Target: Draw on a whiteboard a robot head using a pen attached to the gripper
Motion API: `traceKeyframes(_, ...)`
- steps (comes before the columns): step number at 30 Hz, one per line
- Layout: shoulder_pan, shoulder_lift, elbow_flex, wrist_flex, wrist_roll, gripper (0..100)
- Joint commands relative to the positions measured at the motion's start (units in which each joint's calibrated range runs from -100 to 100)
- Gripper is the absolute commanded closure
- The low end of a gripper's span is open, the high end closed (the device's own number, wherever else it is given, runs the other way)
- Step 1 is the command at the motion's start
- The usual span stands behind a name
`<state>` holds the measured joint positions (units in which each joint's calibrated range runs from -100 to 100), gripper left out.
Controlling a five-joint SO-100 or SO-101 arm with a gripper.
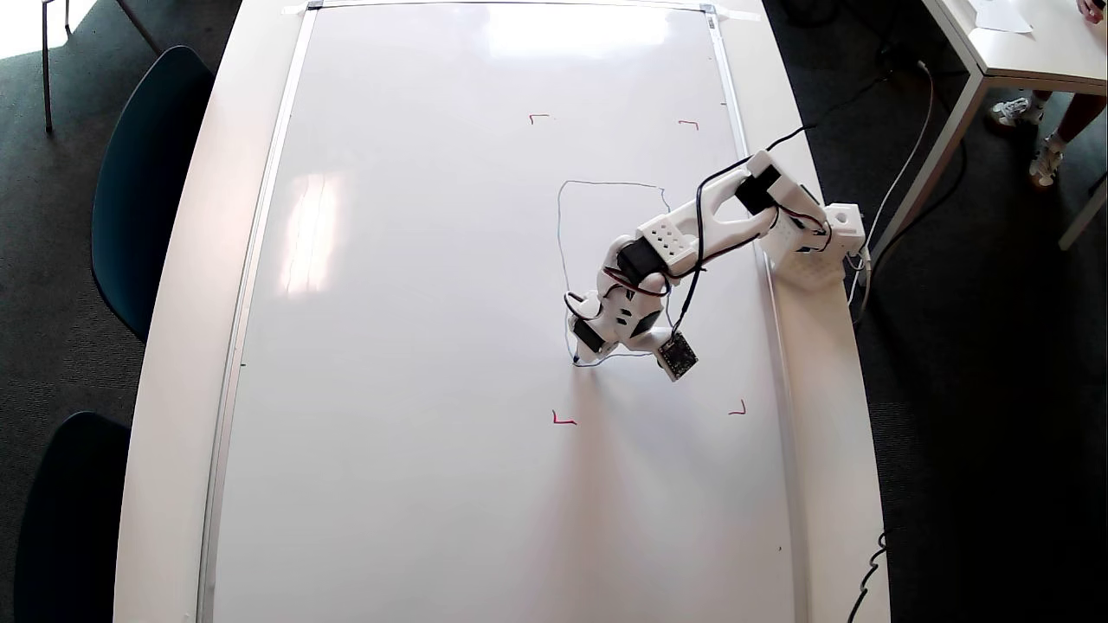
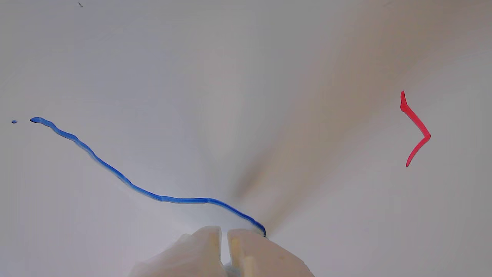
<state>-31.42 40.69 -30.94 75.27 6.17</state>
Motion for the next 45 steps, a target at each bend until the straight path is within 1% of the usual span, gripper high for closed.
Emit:
traceKeyframes(1,-1.18,0.48,0.34,0.32,-0.67,99)
traceKeyframes(3,-0.81,-0.02,-0.39,0.49,-0.51,99)
traceKeyframes(9,1.18,-9.21,-5.39,9.62,-0.24,99)
traceKeyframes(14,1.99,-13.93,-4.66,15.26,-0.19,99)
traceKeyframes(30,1.33,-9.89,-0.12,11.53,-0.24,99)
traceKeyframes(33,1.4,-7.1,-0.48,9.09,-0.19,99)
traceKeyframes(45,1.33,-4.83,-0.85,9.09,-0.24,99)
